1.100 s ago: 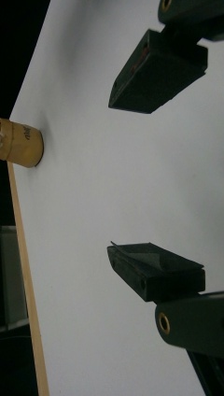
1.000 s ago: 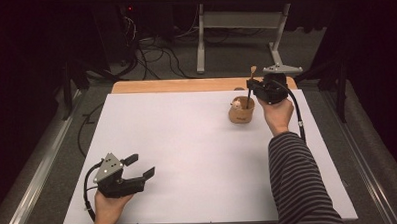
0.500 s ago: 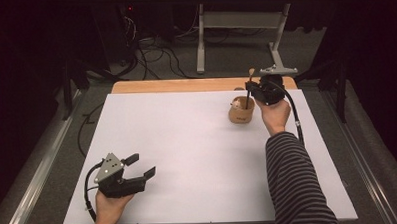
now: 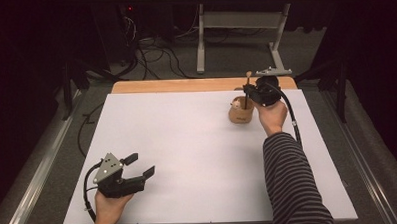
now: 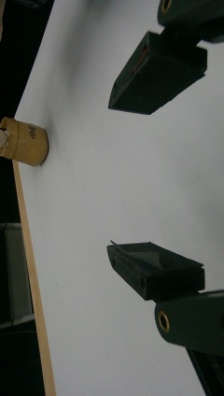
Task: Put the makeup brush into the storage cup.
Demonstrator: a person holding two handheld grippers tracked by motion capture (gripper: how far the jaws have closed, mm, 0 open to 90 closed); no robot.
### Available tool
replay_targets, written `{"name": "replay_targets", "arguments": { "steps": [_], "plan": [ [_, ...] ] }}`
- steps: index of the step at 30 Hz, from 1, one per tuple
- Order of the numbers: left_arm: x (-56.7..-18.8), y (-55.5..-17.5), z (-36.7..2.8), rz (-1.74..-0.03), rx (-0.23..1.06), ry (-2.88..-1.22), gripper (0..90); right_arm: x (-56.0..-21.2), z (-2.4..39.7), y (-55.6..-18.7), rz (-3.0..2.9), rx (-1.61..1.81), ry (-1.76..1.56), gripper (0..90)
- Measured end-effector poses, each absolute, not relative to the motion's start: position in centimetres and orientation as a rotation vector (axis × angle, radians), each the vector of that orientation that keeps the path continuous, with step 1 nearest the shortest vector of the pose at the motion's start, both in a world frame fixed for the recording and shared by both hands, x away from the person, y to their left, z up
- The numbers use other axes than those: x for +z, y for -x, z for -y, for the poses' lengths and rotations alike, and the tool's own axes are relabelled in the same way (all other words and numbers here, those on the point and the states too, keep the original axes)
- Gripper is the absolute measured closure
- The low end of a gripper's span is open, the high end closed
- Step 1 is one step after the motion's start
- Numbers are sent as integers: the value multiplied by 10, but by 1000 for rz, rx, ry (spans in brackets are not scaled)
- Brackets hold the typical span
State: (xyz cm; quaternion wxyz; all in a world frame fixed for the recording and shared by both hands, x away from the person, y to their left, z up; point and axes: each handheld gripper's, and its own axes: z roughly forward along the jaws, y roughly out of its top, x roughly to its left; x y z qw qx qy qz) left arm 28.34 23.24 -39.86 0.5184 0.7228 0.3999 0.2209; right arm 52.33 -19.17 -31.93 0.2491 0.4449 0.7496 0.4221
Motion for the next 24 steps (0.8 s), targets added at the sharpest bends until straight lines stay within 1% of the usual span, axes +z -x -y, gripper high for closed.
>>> {"name": "replay_targets", "arguments": {
  "steps": [4, 6, 7, 8, 9, 11, 12, 13, 17, 21, 24],
  "plan": [
    [-398, -283, -233, -957, 530, -1739, 260, -322, 190, -526, -2057, 1135, -1232, 841],
    [-398, -283, -232, -955, 532, -1741, 264, -323, 190, -527, -2059, 1130, -1244, 803],
    [-398, -283, -232, -954, 534, -1740, 264, -326, 190, -529, -2081, 1114, -1263, 746],
    [-398, -283, -232, -954, 534, -1740, 263, -326, 190, -529, -2081, 1114, -1263, 746],
    [-398, -283, -232, -954, 535, -1739, 263, -326, 190, -529, -2085, 1104, -1261, 724],
    [-398, -282, -232, -956, 536, -1735, 262, -329, 191, -530, -2108, 1098, -1269, 647],
    [-398, -282, -233, -957, 537, -1733, 261, -330, 192, -530, -2117, 1100, -1287, 570],
    [-398, -282, -233, -957, 538, -1732, 261, -330, 192, -530, -2117, 1100, -1287, 570],
    [-398, -282, -233, -956, 542, -1733, 258, -328, 197, -526, -2081, 1135, -1307, 408],
    [-397, -282, -233, -953, 546, -1733, 256, -325, 202, -520, -2055, 1163, -1293, 375],
    [-398, -282, -233, -952, 546, -1734, 255, -324, 204, -517, -2044, 1176, -1291, 370]
  ]
}}
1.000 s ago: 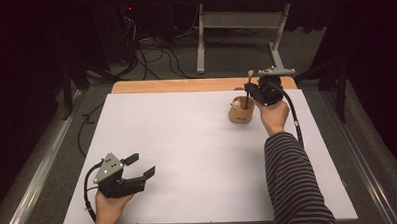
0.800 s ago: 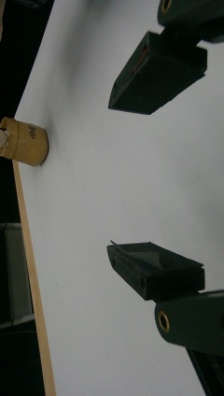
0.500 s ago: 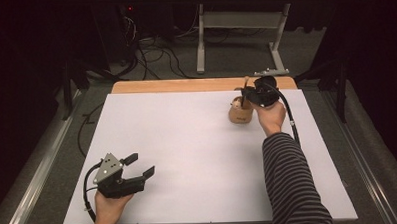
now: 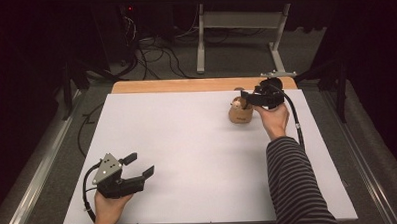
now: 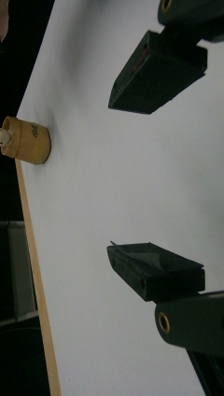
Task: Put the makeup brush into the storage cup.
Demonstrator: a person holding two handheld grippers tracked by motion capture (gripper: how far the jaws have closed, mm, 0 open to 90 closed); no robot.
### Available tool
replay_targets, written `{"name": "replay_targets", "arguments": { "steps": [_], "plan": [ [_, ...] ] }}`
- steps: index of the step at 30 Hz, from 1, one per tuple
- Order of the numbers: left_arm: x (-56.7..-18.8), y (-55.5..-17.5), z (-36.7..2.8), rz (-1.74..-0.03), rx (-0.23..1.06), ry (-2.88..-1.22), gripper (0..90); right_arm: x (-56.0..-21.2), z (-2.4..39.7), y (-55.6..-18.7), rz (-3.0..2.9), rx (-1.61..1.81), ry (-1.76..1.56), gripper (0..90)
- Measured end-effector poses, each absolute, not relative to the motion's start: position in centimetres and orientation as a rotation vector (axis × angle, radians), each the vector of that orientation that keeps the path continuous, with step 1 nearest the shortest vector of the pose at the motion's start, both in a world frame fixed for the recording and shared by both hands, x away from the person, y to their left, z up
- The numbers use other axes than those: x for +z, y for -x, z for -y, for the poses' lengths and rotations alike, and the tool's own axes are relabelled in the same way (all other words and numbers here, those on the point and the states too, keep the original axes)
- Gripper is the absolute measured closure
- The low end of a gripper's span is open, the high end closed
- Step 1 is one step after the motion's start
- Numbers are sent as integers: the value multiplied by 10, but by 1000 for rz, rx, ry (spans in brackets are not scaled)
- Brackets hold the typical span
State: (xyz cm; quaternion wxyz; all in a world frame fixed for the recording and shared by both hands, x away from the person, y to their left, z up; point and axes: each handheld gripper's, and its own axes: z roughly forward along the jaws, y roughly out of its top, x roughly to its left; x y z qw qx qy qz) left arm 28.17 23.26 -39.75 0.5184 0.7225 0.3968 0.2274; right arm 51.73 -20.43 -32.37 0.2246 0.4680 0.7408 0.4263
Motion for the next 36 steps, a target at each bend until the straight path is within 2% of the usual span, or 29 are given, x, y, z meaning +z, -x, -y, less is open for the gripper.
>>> {"name": "replay_targets", "arguments": {
  "steps": [36],
  "plan": [
    [-398, -282, -234, -958, 542, -1724, 251, -307, 245, -473, -2005, 1259, -1206, 377]
  ]
}}
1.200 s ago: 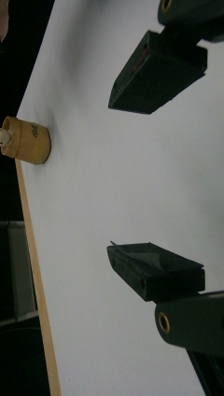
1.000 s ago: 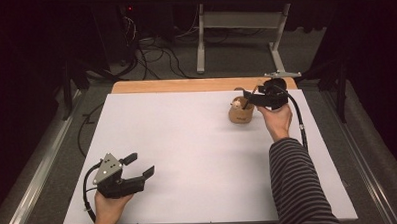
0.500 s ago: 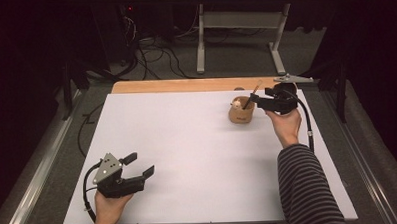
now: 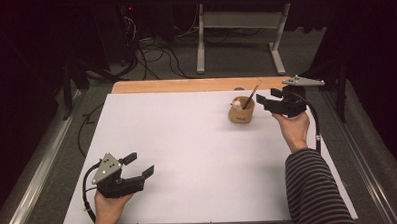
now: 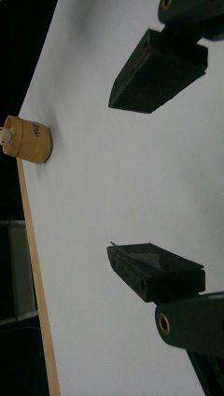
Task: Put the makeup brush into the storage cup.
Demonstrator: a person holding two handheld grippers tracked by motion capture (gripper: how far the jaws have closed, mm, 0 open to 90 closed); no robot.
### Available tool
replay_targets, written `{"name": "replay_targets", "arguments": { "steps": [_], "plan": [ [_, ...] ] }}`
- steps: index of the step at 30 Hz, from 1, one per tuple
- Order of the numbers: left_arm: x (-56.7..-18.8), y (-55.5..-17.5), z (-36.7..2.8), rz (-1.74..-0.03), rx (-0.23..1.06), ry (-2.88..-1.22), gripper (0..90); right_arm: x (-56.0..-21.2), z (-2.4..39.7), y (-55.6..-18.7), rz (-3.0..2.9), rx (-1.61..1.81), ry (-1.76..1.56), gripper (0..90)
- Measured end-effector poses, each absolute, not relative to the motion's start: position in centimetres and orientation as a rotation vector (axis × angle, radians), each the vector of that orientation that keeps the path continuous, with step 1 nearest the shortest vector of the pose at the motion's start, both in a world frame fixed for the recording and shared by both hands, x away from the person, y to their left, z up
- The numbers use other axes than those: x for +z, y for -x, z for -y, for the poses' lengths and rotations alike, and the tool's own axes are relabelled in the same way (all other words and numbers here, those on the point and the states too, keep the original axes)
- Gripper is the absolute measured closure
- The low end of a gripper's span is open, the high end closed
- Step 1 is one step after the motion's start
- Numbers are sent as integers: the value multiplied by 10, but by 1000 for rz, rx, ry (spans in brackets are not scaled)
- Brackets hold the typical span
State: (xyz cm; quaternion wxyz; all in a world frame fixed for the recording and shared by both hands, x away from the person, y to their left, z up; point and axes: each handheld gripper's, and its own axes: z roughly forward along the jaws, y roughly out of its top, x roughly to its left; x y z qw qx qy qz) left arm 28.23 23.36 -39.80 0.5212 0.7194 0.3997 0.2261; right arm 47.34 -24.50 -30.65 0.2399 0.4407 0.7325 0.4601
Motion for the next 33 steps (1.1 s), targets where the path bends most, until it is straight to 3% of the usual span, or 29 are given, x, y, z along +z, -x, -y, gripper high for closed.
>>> {"name": "replay_targets", "arguments": {
  "steps": [33],
  "plan": [
    [-398, -282, -232, -950, 526, -1724, 250, -294, 249, -413, -2044, 1310, -1017, 403]
  ]
}}
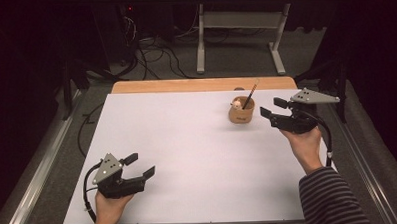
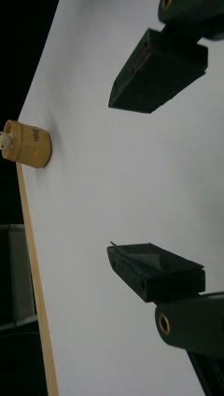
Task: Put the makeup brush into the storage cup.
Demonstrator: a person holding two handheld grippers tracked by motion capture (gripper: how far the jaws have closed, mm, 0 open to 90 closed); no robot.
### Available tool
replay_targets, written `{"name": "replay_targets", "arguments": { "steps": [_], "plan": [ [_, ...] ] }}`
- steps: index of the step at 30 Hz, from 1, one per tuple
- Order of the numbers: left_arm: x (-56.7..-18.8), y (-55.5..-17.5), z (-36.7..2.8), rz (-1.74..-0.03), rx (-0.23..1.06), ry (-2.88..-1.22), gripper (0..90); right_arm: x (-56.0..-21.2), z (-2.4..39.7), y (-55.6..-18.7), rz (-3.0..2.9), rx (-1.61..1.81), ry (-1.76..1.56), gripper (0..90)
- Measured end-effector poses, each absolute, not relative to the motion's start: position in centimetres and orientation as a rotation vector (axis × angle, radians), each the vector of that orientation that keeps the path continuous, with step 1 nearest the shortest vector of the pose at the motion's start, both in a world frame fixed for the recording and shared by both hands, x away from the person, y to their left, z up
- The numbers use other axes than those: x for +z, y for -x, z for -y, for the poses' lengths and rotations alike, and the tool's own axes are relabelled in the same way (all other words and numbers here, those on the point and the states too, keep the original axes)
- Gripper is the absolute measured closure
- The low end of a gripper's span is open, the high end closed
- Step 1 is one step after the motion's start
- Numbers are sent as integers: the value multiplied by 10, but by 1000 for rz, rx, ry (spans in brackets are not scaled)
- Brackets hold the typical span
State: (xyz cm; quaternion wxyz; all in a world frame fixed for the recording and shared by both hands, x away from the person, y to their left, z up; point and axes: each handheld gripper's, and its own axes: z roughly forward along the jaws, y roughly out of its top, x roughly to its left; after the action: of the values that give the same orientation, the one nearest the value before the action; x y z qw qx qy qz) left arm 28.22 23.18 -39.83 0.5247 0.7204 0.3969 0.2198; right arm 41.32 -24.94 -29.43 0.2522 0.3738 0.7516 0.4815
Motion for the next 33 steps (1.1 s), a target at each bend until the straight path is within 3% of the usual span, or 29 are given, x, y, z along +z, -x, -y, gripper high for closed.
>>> {"name": "replay_targets", "arguments": {
  "steps": [33],
  "plan": [
    [-398, -282, -232, -953, 520, -1716, 249, -297, 274, -357, -1975, 1440, -984, 416]
  ]
}}
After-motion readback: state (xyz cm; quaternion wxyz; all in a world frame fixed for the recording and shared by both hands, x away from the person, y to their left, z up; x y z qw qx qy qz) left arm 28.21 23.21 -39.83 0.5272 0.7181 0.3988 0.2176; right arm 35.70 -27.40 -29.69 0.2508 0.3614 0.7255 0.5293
